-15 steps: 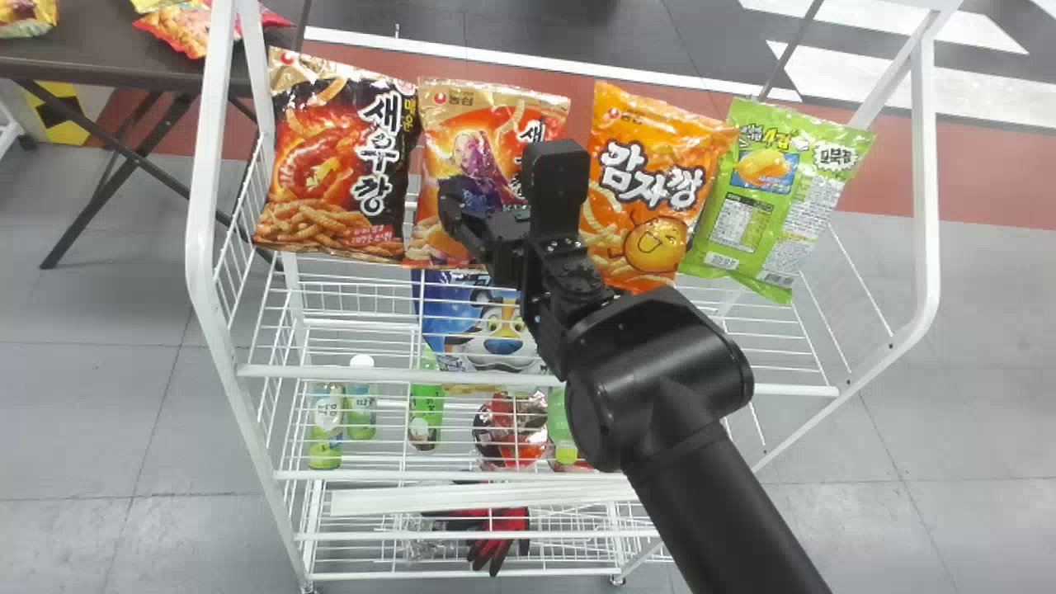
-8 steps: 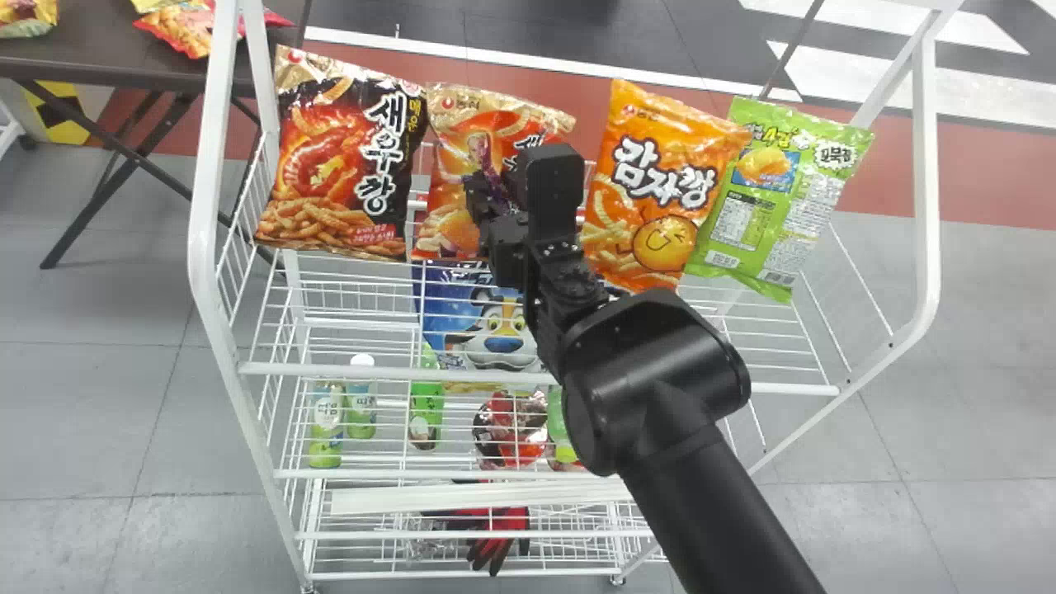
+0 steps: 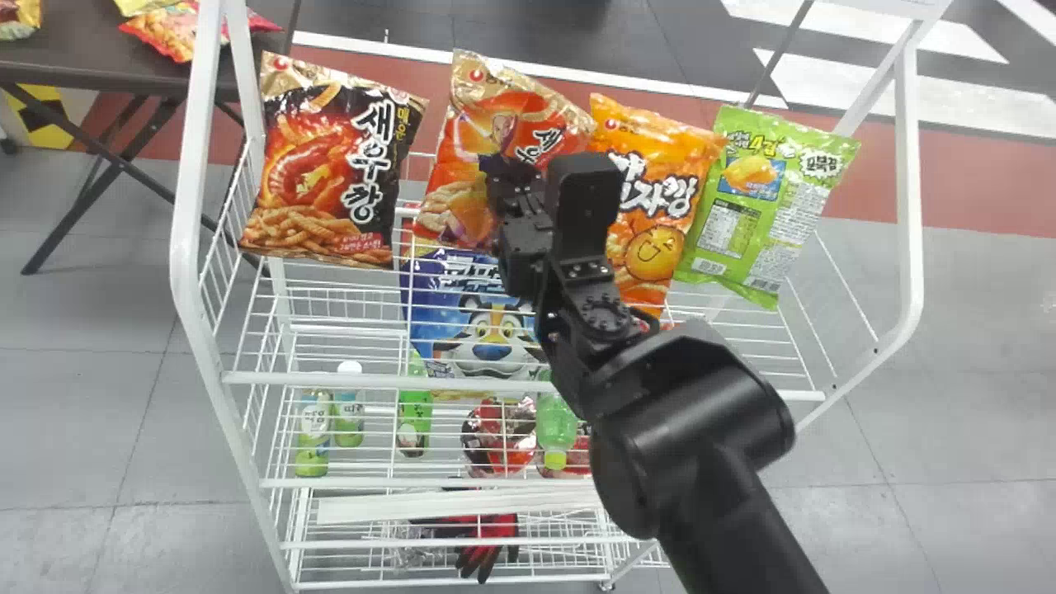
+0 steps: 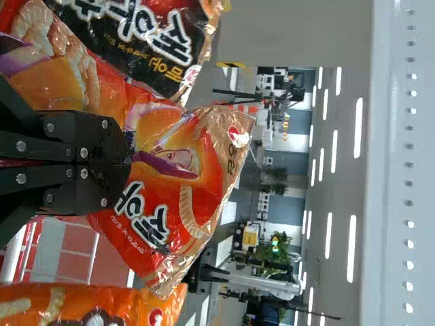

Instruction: Hold basket handle with left hand then pick Saewookkang with right hand and place into basket

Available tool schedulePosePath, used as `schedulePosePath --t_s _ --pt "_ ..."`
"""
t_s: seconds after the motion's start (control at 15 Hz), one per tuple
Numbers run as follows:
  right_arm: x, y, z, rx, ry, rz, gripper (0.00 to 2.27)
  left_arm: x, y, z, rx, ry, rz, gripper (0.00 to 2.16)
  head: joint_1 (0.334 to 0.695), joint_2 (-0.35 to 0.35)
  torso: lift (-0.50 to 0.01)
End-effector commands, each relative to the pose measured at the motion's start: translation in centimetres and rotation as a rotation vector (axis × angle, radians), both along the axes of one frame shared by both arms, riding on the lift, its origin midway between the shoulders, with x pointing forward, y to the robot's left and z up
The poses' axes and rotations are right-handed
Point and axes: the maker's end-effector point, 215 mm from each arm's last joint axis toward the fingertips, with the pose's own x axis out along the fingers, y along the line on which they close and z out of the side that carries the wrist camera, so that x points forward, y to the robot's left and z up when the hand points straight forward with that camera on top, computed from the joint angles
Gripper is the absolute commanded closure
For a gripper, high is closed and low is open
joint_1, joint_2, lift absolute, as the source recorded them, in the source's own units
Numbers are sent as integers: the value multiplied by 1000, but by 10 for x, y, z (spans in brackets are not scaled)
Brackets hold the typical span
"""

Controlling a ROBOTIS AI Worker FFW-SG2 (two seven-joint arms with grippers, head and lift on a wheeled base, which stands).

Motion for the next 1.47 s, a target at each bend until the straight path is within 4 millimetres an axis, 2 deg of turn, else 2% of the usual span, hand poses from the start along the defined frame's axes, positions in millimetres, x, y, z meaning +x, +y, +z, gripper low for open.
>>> schedulePosePath --t_s 0.0,0.2,0.47,0.6,0.73,0.93,1.07,1.13,1.27,1.4 --pt "-30 -12 18 8 8 9 1862 -5 -3 3 -3 -2 -9 1821 695 -284 -19" --pt "-80 -36 24 -15 95 16 1862 -5 -6 5 -10 -13 -14 1821 695 -350 -19" --pt "-154 -64 11 -15 294 53 1862 -4 -8 9 -18 -28 -16 1821 695 -350 -19" --pt "-194 -71 -10 -43 434 93 1862 -2 -9 10 -21 -39 -14 1821 695 -350 -19" --pt "-242 -80 -35 -66 611 136 1862 4 -10 10 -20 -58 -4 1821 695 -350 -19" --pt "-303 -93 -58 -21 826 193 1862 24 -9 11 -14 -110 15 1821 695 -350 -19" --pt "-301 -102 -36 7 791 204 1862 33 -9 11 2 -133 21 1821 695 -350 -19" --pt "-299 -112 -32 3 780 181 1862 38 -9 12 3 -141 25 1821 695 -350 -19" --pt "-297 -120 -26 0 770 181 1862 43 -11 13 2 -149 30 1821 695 -350 -19" --pt "-302 -110 -23 18 774 231 1858 48 -12 13 2 -156 36 1821 695 -350 -19"
